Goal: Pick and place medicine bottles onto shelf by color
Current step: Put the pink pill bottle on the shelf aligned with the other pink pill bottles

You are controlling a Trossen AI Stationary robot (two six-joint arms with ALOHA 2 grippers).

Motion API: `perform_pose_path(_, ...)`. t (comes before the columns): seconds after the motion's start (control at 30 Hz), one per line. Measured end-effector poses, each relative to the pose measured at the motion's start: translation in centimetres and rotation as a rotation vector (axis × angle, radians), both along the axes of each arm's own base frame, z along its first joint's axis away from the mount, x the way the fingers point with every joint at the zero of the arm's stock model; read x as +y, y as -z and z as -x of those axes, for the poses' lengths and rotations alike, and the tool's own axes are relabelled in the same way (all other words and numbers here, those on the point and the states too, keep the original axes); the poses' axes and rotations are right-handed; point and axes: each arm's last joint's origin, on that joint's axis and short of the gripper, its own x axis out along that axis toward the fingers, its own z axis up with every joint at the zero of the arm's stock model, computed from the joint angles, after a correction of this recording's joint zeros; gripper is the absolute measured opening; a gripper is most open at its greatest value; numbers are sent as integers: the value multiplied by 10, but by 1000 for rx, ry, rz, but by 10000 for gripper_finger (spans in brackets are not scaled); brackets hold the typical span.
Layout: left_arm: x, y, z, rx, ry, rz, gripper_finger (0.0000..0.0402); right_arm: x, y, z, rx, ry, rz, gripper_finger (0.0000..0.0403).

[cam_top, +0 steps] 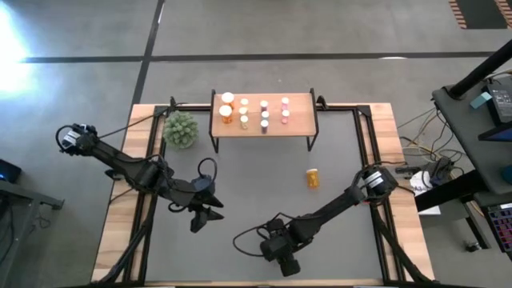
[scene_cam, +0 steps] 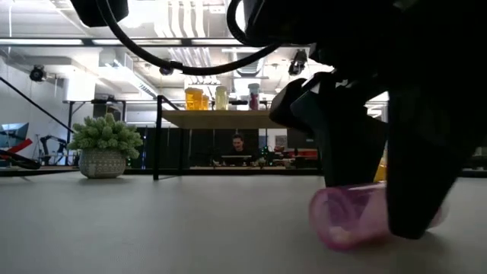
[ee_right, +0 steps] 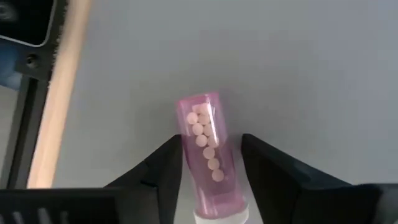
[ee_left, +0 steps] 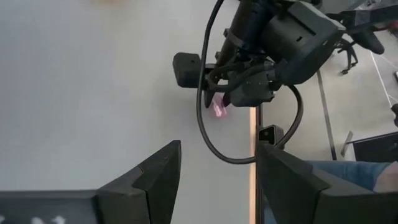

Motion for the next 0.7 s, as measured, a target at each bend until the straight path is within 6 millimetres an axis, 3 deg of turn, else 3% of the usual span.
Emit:
perform_pose_path(0.23, 0, 4, 1, 9, -3, -7, 190, -8, -3, 4, 43, 21, 51, 100)
perform_pose_path(0.43, 1, 13, 1, 30, -4, -19, 190, -19, -11, 14, 124, 26, 125, 97)
perform_pose_path(0.7, 0, 19, -1, 11, -9, -13, 190, -69, -30, 23, 148, 144, 301, 103)
